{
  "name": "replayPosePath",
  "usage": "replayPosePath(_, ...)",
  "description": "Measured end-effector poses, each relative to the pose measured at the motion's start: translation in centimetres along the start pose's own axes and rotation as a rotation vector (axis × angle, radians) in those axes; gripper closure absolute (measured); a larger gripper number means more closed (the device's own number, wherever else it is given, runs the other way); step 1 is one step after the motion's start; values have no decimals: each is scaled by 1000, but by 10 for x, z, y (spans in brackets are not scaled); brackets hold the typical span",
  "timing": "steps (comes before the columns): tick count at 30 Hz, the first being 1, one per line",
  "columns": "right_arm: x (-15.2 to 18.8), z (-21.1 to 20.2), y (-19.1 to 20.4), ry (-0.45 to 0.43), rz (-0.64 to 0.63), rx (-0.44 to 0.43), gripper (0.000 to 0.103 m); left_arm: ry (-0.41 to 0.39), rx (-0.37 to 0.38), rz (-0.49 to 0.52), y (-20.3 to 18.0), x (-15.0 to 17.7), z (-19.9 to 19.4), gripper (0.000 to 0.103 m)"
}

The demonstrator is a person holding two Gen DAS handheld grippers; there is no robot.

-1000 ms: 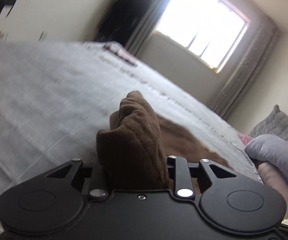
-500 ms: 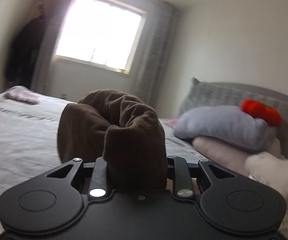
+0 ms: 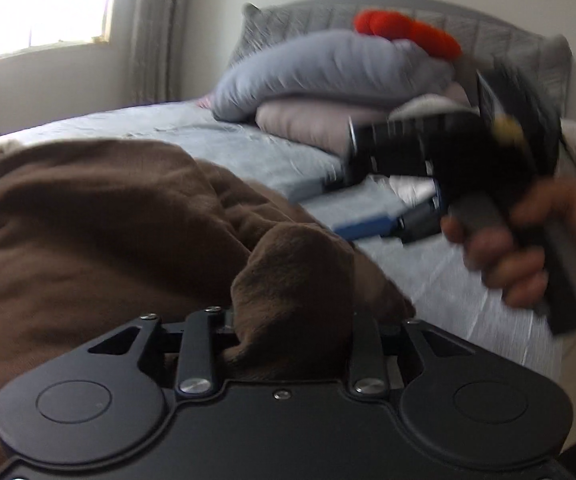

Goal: Fold large clothes

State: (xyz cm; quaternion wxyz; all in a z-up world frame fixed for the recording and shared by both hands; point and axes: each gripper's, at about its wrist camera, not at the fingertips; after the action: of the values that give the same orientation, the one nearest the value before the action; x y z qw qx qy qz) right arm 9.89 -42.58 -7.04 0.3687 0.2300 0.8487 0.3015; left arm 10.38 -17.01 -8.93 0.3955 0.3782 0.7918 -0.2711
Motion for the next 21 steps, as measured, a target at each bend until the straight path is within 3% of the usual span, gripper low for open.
replayPosePath(1,-3,2,3,5,-2,-17,26,-3,2,12,-1,-2,-3,69)
replayPosePath(3,-6,5,12,14,-26,-53,20,-11,44,-2,1,-8,-15,53)
replayPosePath(5,-10,2,17,42,-43,-81,16,-21,98,-17,4,-14,-31,45)
replayPosePath(10,-18,26,32,105,-75,-87,15,-30,105,32,7,-18,-71,43)
replayPosePath(13,-24,38,33,133,-88,-89,13,-50,113,27,18,-19,-95,31)
replayPosePath(17,-32,47,38,162,-64,-116,8,-63,29,44,41,-16,-121,29)
replayPosePath(21,-40,68,48,203,-88,-70,7,-8,-103,-9,77,-13,-120,18)
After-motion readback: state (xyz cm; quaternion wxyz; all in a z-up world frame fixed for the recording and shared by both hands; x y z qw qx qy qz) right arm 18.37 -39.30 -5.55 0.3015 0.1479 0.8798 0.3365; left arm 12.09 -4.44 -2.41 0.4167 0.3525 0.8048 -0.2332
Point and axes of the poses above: each gripper's, at about its wrist camera, not at the fingertips, and z roughly the way its jaws point, y to its left, x to its underside, and after that the axes turned 4 degrees about y, right-handed
